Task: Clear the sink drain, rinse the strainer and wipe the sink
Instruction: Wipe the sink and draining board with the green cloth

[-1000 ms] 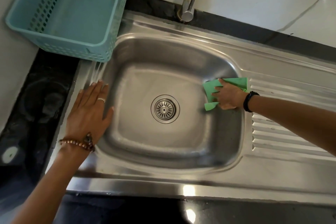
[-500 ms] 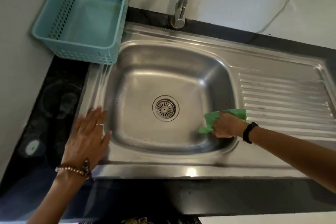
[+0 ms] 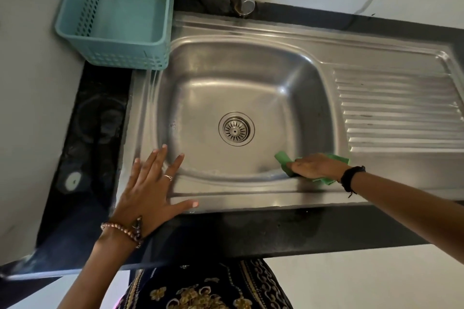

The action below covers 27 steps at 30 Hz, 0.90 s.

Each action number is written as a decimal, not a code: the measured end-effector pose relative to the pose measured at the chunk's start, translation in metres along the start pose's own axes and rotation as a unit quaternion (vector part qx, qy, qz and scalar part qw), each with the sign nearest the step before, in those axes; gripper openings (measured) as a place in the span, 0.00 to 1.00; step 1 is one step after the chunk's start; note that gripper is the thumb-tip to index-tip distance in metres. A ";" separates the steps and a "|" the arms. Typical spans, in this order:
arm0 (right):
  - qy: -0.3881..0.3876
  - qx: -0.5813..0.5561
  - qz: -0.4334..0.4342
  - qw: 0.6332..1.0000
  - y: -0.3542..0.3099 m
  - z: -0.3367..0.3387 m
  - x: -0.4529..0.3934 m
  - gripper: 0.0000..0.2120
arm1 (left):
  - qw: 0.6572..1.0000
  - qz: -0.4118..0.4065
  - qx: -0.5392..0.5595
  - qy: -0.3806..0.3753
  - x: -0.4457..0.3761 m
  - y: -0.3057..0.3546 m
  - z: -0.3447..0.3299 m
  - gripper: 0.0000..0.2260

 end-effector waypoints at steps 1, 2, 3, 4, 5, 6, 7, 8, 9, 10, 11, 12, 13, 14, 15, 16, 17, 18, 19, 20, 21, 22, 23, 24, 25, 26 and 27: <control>0.004 -0.009 0.006 1.000 -0.005 -0.002 0.003 0.33 | 1.000 0.008 -0.005 -0.001 0.003 -0.001 0.000 0.48; 0.012 -0.015 0.015 1.000 -0.010 -0.005 0.005 0.31 | 1.000 0.019 -0.006 -0.002 0.005 -0.001 0.001 0.49; 0.024 -0.015 0.025 0.999 -0.015 -0.009 0.006 0.27 | 1.000 0.031 -0.002 -0.001 0.007 -0.003 0.001 0.50; 0.038 -0.012 0.034 0.999 -0.023 -0.013 0.007 0.22 | 0.999 0.043 0.006 0.000 0.009 -0.003 0.001 0.51; 0.051 0.001 0.040 0.998 -0.029 -0.017 0.008 0.17 | 0.999 0.053 0.015 0.002 0.010 -0.003 0.001 0.52; 0.064 0.027 0.046 0.997 -0.035 -0.021 0.006 0.12 | 0.998 0.063 0.024 0.005 0.012 -0.004 0.001 0.52; 0.078 0.055 0.051 0.994 -0.042 -0.024 0.003 0.10 | 0.997 0.072 0.031 0.010 0.013 -0.004 0.001 0.52; 0.095 0.080 0.057 0.991 -0.049 -0.028 0.000 0.10 | 0.996 0.080 0.036 0.012 0.013 -0.005 0.000 0.53; 0.112 0.087 0.060 0.988 -0.054 -0.032 -0.003 0.12 | 0.995 0.086 0.039 0.013 0.014 -0.005 0.000 0.53; 0.128 0.083 0.064 0.986 -0.058 -0.035 -0.006 0.13 | 0.995 0.091 0.040 0.013 0.014 -0.005 0.000 0.54; 0.142 0.085 0.069 0.984 -0.064 -0.038 -0.008 0.13 | 0.995 0.095 0.039 0.015 0.014 -0.006 -0.001 0.54; 0.155 0.096 0.083 0.980 -0.070 -0.042 -0.010 0.13 | 0.994 0.099 0.040 0.018 0.014 -0.006 -0.001 0.55; 0.171 0.107 0.103 0.974 -0.077 -0.045 -0.011 0.13 | 0.994 0.102 0.044 0.019 0.014 -0.007 -0.001 0.55; 0.183 0.115 0.125 0.968 -0.086 -0.049 -0.011 0.14 | 0.993 0.105 0.049 0.019 0.014 -0.008 -0.001 0.56; 0.192 0.112 0.147 0.964 -0.096 -0.051 -0.009 0.15 | 0.993 0.106 0.054 0.020 0.014 -0.008 -0.001 0.56; 0.198 0.104 0.168 0.960 -0.108 -0.053 -0.008 0.17 | 0.992 0.106 0.060 0.021 0.014 -0.008 -0.002 0.56; 0.197 0.092 0.187 0.958 -0.121 -0.056 -0.006 0.18 | 0.992 0.107 0.066 0.022 0.013 -0.009 -0.002 0.57; 0.193 0.082 0.200 0.957 -0.135 -0.058 -0.005 0.18 | 0.991 0.107 0.075 0.022 0.013 -0.009 -0.002 0.57; 0.188 0.072 0.208 0.957 -0.148 -0.060 -0.004 0.17 | 0.990 0.107 0.087 0.021 0.013 -0.009 -0.003 0.58; 0.184 0.062 0.213 0.958 -0.161 -0.062 -0.004 0.16 | 0.990 0.107 0.096 0.017 0.012 -0.008 -0.003 0.58; 0.183 0.049 0.214 0.958 -0.173 -0.064 -0.002 0.15 | 0.989 0.106 0.100 0.010 0.012 -0.008 -0.003 0.58; 0.185 0.035 0.217 0.958 -0.184 -0.066 -0.001 0.16 | 0.989 0.105 0.103 0.002 0.012 -0.008 -0.003 0.58; 0.188 0.016 0.222 0.957 -0.193 -0.066 0.001 0.16 | 0.989 0.105 0.105 -0.004 0.011 -0.009 -0.002 0.58; 0.187 -0.002 0.226 0.956 -0.201 -0.067 0.002 0.16 | 0.988 0.107 0.107 -0.008 0.010 -0.009 -0.002 0.58; 0.184 -0.022 0.228 0.956 -0.208 -0.067 0.003 0.16 | 0.988 0.109 0.109 -0.012 0.008 -0.009 -0.002 0.59; 0.181 -0.040 0.229 0.956 -0.216 -0.067 0.004 0.16 | 0.988 0.111 0.108 -0.015 0.007 -0.010 -0.001 0.59; 0.175 -0.054 0.227 0.956 -0.226 -0.066 0.005 0.16 | 0.988 0.114 0.101 -0.017 0.006 -0.010 0.000 0.60</control>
Point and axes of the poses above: each hand's wrist, its own x-axis away from the middle knuckle, its own z-axis out of the back of the hand, y = z × x, the point moved 3 cm from there along -x, towards the middle knuckle, and after that the axes turned 11 degrees about -x, right-handed, at the moved point
